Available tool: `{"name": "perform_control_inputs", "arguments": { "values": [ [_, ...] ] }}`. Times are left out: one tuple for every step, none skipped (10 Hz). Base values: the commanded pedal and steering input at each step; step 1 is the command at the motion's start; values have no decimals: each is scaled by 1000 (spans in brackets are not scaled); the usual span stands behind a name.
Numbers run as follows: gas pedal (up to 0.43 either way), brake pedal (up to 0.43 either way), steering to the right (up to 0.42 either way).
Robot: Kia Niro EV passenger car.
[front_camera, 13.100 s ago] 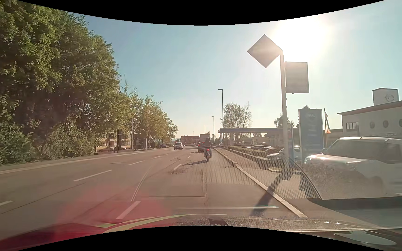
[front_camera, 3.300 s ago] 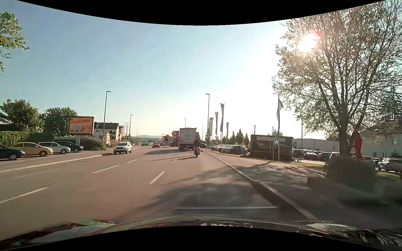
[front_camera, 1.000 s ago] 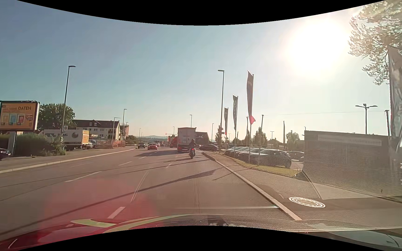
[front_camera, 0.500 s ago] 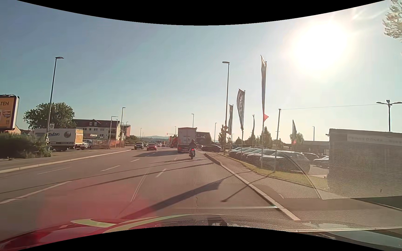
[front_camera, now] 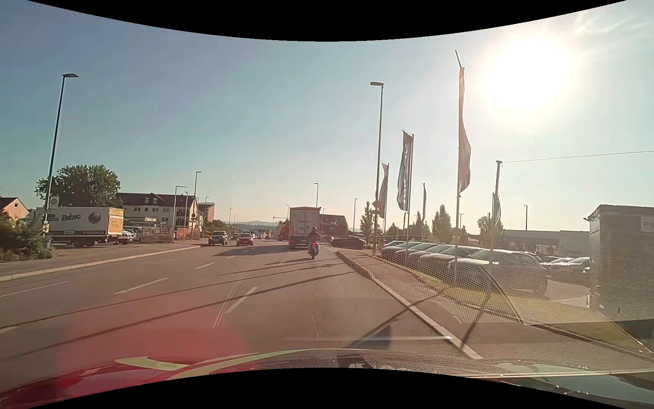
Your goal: Follow the waypoints while adhering to traffic rules and regulations
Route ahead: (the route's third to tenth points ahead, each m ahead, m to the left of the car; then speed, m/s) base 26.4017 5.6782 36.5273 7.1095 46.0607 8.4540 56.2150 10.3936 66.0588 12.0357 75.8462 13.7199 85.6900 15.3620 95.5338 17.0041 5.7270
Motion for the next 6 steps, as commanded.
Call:
{"name": "perform_control_inputs", "arguments": {
  "values": [
    [0,12,-14],
    [0,30,-14],
    [0,43,-14],
    [0,49,-14],
    [0,55,-13],
    [0,55,-13]
  ]
}}
